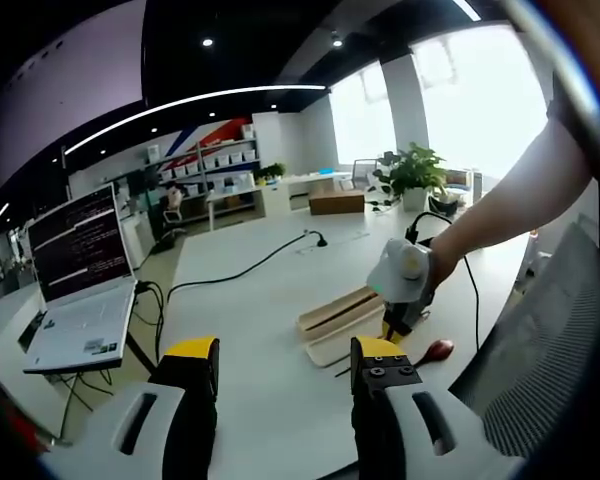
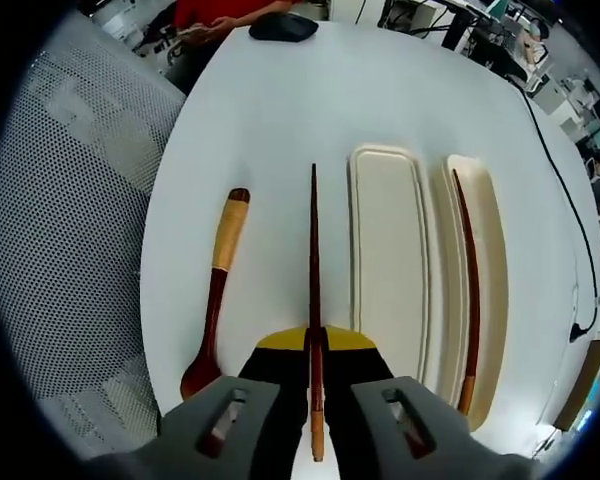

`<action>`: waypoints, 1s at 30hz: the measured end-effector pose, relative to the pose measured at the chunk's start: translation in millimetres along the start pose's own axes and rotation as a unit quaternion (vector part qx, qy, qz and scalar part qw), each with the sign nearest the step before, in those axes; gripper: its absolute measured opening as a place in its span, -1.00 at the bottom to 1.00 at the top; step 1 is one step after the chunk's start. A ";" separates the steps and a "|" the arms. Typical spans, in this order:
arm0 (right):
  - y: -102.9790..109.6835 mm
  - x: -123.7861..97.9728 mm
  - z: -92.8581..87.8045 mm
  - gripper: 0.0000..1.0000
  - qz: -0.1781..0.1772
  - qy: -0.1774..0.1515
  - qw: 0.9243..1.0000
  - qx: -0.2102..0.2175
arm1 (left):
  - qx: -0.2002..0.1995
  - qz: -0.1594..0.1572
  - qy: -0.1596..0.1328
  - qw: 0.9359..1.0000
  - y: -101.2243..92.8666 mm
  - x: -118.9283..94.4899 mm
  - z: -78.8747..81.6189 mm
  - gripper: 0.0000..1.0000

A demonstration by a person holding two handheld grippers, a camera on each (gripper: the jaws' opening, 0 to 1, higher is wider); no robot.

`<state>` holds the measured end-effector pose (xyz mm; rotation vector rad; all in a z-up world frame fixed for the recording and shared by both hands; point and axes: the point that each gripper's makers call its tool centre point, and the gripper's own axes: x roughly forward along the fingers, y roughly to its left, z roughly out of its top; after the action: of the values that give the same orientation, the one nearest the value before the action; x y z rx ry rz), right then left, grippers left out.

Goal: Arrange the utensils inside the cutlery case until each visible utensil rests in its matching compartment.

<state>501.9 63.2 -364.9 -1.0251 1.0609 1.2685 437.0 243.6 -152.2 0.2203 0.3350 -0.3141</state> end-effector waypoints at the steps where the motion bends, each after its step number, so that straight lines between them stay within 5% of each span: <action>1: -1.5 0.2 0.8 -1.00 0.001 0.000 1.000 -0.008 | -0.001 0.001 -0.001 1.000 0.3 -0.2 0.3 0.08; 13: -0.2 -1.4 -1.0 -1.00 0.013 0.000 1.000 0.024 | -0.004 0.003 -0.004 1.000 1.8 -0.7 1.3 0.08; 30: -3.4 -13.2 -2.0 -1.00 0.010 0.015 1.000 0.003 | -0.004 0.004 -0.004 1.000 1.8 -1.2 1.4 0.08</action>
<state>505.0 58.3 -352.4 -1.0327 1.1002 1.2690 436.9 245.2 -150.2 0.2131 0.3268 -0.3064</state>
